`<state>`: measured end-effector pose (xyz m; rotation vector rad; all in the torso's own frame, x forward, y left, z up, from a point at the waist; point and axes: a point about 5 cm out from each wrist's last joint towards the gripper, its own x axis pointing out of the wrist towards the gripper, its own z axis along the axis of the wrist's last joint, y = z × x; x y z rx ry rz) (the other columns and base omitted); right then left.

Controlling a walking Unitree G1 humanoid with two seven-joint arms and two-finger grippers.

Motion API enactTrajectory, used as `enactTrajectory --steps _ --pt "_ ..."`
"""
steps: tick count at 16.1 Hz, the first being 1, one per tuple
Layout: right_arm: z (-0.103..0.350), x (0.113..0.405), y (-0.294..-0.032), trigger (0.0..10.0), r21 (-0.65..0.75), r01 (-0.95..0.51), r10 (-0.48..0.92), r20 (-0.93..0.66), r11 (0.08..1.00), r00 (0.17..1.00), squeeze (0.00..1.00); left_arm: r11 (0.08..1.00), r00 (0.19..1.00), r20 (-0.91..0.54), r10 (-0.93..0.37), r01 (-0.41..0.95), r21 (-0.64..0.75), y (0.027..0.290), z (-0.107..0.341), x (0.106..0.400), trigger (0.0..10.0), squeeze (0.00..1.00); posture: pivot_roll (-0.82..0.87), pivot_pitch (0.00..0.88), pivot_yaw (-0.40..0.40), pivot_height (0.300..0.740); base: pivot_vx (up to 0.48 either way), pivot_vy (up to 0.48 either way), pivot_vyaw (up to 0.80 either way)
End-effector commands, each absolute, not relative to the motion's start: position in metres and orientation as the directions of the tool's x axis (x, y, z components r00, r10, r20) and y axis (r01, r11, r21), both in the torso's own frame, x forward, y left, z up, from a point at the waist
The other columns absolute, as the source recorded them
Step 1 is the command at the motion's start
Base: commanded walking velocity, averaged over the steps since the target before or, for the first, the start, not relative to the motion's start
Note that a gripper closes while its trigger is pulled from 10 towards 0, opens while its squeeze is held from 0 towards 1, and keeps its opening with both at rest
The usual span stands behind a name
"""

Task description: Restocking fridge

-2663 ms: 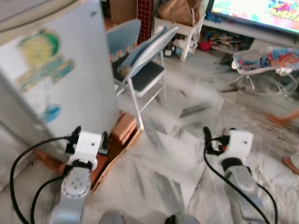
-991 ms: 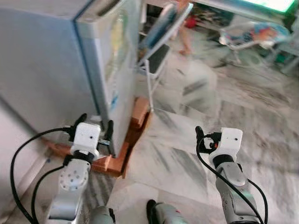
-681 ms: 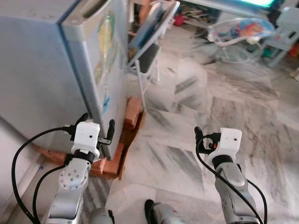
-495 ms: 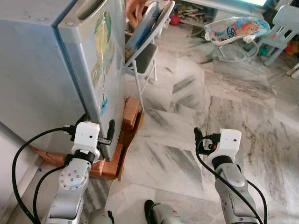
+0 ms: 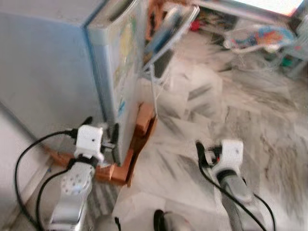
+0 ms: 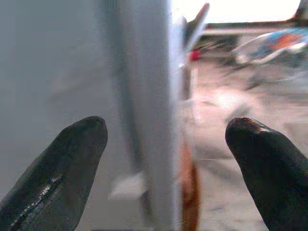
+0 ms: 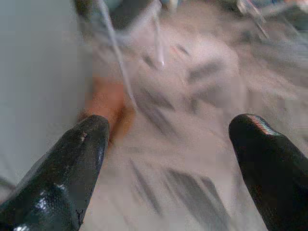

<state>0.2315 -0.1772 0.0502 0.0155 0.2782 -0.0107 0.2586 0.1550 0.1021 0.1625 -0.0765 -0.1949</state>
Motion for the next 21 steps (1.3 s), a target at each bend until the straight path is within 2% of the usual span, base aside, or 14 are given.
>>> enactTrajectory --steps 1,4,8,10,12,14,16,21 --pt "0.048 0.228 -0.187 10.0 -0.002 0.035 -0.034 -0.295 0.999 0.955 0.0 0.96 0.97 0.037 -0.24 0.232 0.158 0.147 0.098 0.262 10.0 0.0 0.12 0.144 -0.117 0.74 0.0 0.0 -0.8" --pt "0.049 0.229 -0.184 10.0 0.025 -0.008 0.016 -0.324 1.0 0.946 0.0 0.954 0.966 0.048 -0.253 0.241 0.179 0.144 0.102 0.276 10.0 0.0 0.11 0.144 -0.118 0.74 0.0 0.0 -0.27" --pt "0.042 0.222 -0.175 10.0 0.044 -0.076 0.087 -0.37 0.996 0.925 0.0 0.968 0.989 0.042 -0.141 0.129 0.216 0.16 0.104 0.291 10.0 0.0 0.11 0.142 -0.118 0.74 0.0 0.0 0.0" --pt "0.039 0.216 -0.172 10.0 0.075 -0.124 0.144 -0.395 0.989 0.907 0.0 0.964 0.977 0.012 -0.211 0.206 0.166 0.158 0.102 0.286 10.0 0.0 0.1 0.144 -0.112 0.74 0.0 0.0 0.0" --pt "0.037 0.213 -0.169 10.0 0.104 -0.172 0.2 -0.416 0.98 0.887 0.0 0.948 0.965 -0.057 -0.256 0.262 0.181 0.16 0.088 0.272 10.0 0.0 0.11 0.146 -0.111 0.74 0.0 0.0 0.0" --pt "0.035 0.212 -0.168 10.0 0.106 -0.188 0.215 -0.428 0.976 0.878 0.0 0.95 0.972 -0.119 -0.2 0.223 0.217 0.171 0.074 0.261 10.0 0.0 0.11 0.149 -0.111 0.74 0.0 0.0 0.0" --pt "0.035 0.213 -0.165 10.0 0.114 -0.212 0.24 -0.43 0.971 0.87 0.0 0.96 0.985 -0.109 -0.133 0.156 0.232 0.181 0.077 0.269 10.0 0.0 0.12 0.149 -0.114 0.74 0.0 0.0 0.0" --pt "0.038 0.214 -0.164 10.0 0.107 -0.243 0.265 -0.424 0.964 0.866 0.0 0.96 0.985 -0.032 -0.171 0.174 0.221 0.181 0.1 0.299 10.0 0.0 0.1 0.14 -0.109 0.74 0.0 0.0 0.0"
